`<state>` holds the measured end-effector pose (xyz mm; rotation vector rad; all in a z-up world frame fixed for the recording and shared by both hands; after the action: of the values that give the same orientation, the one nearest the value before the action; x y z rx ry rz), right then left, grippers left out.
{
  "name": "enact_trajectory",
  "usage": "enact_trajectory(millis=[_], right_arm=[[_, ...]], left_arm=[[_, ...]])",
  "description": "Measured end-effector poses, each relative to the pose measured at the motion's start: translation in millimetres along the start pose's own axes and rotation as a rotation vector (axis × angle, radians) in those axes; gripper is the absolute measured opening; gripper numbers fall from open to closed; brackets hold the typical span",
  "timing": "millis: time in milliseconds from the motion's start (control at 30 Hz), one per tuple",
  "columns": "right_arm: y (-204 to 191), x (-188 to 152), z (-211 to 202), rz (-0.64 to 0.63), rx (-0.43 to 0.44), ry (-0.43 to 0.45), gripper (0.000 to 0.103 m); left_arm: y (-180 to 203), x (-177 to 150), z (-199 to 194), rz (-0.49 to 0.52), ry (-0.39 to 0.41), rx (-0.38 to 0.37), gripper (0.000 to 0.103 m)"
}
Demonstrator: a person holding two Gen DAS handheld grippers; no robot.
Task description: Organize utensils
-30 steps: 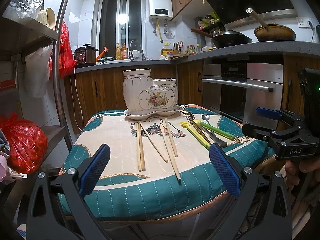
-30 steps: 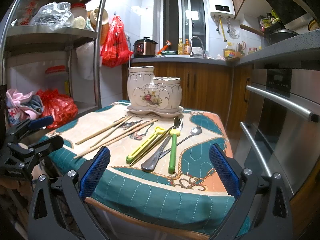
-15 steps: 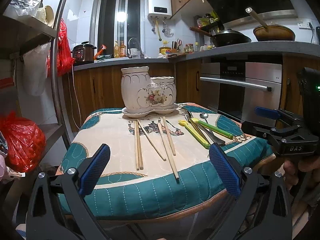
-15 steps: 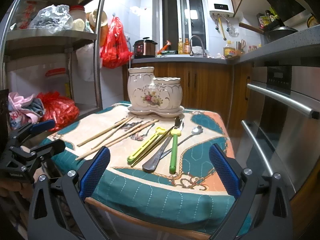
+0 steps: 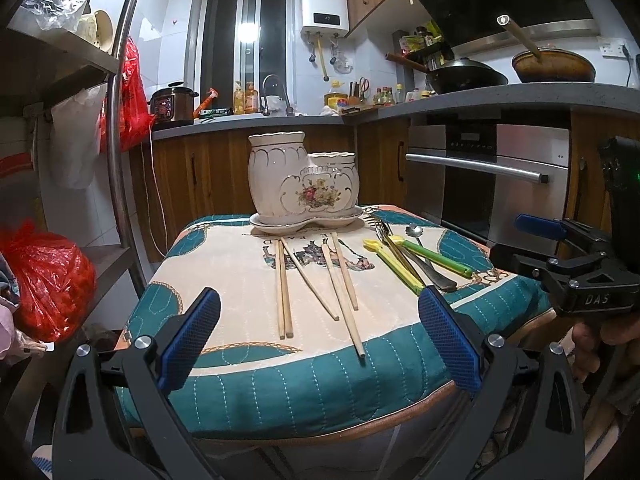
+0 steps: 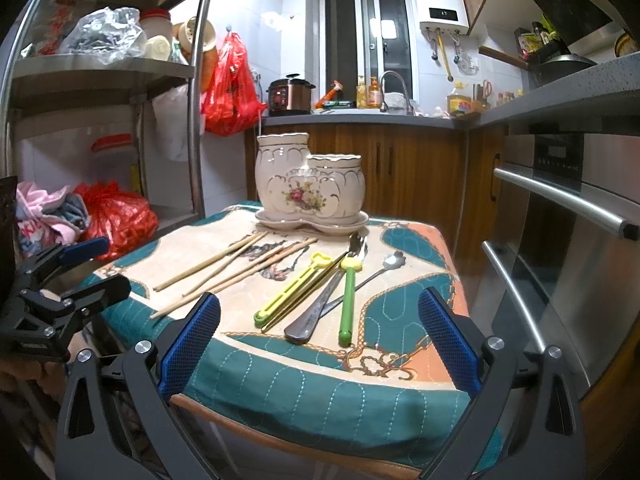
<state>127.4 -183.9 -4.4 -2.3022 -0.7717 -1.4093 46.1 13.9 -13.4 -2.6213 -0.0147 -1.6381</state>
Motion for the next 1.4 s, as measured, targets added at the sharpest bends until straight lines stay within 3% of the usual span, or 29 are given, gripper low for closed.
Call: enact_trajectory(millis=[533, 867, 967, 1000, 1067, 1233, 1333, 1400], right_arm=[[4.2, 1.1, -0.9, 0.025, 0.016, -0.003, 0.098], [8.4, 4.5, 5.8, 0.050, 0.021, -0.051, 0.097], [11.6, 7.2, 12.7, 0.062, 0.015, -0.087, 0.095], [12.2, 7.5, 15.7, 0.062, 0.012, -0.101, 0.094], [14.5, 7.7, 21.7, 0.059, 0.002, -0.137, 0.082], [23.3, 9.2, 37.6, 0.048, -0.017, -0.222, 0.065], [31.0, 13.2, 46.7, 0.051, -0.020, -0.263, 0.055], [34.7, 15.7, 53.3, 0.044, -0.020, -0.291, 0.051]], left_arm=[[-9.1, -1.3, 6.0, -0.024, -0.029, 0.033, 0.098], [-10.6, 4.9, 15.7, -0.035, -0.085, -0.020, 0.097], [-10.5, 9.1, 22.4, -0.034, -0.116, -0.033, 0.084], [-12.2, 11.1, 26.5, -0.040, -0.135, -0.040, 0.076], [-16.4, 14.5, 34.3, -0.051, -0.169, -0.047, 0.066], [-34.8, 30.4, 57.6, -0.084, -0.253, -0.066, 0.040], [-50.4, 42.4, 77.7, -0.108, -0.304, -0.061, 0.029], [-58.9, 46.7, 92.4, -0.131, -0.349, -0.088, 0.028]])
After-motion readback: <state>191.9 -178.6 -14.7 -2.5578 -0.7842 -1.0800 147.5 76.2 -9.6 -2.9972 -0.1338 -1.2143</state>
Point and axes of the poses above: each gripper's, at about its wrist camera, not at the fingertips, and z roughly the way its jaws point, y to its right, x to its top, the point moved 5 cm from there along z, roughly the way its jaws point, and after that the axes turned 9 degrees about -y, right-handed, at the moved point
